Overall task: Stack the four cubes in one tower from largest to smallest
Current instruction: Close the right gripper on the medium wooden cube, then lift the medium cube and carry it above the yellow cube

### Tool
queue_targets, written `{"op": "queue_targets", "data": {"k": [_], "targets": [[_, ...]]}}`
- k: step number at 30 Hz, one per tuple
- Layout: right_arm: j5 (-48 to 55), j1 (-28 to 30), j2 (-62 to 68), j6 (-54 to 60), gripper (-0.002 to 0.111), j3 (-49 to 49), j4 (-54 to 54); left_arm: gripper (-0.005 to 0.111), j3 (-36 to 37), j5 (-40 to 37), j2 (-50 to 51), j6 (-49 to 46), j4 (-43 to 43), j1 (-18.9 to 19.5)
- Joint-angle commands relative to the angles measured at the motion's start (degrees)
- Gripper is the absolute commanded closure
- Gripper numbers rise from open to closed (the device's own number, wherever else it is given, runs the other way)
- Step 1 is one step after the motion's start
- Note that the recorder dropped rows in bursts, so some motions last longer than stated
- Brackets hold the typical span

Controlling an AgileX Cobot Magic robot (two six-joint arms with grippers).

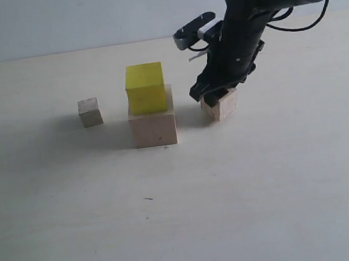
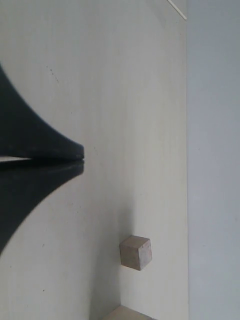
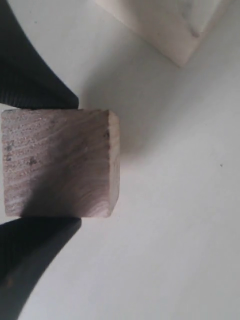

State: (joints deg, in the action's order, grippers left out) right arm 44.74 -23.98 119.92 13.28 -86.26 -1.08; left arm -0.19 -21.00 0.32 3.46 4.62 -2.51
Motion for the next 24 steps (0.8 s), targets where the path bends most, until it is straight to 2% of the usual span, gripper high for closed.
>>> {"op": "queue_targets", "data": {"k": [1, 7, 13, 17, 21, 24], "targets": [[3.3, 0.4, -7.0, -9.3, 0.108, -0.6, 2.3, 0.107, 0.2, 0.4, -0.3, -0.1, -0.4, -0.4], [16.5, 0.4, -14.9, -22.6, 0.108, -7.4, 0.2, 0.107, 0.2, 0.4, -0.3, -0.1, -0.4, -0.4], [22.8, -0.4, -19.4, -23.2, 0.108, -11.2, -11.8, 0.107, 0.2, 0.4, -0.3, -0.1, -0.4, -0.4], [24.4, -4.3, -19.8, -26.4, 0.108, -13.2, -10.0, 0.107, 0.2, 0.4, -0.3, -0.1, -0.4, -0.4], [25.2, -9.5, -19.2, -33.8, 0.108, -16.6, -2.3, 0.107, 0.2, 0.4, -0.3, -0.1, -0.4, -0.4], [25.2, -10.9, -17.2, -37.6, 0.108, -20.1, -2.4, 0.107, 0.2, 0.4, -0.3, -0.1, -0.4, -0.4]]}}
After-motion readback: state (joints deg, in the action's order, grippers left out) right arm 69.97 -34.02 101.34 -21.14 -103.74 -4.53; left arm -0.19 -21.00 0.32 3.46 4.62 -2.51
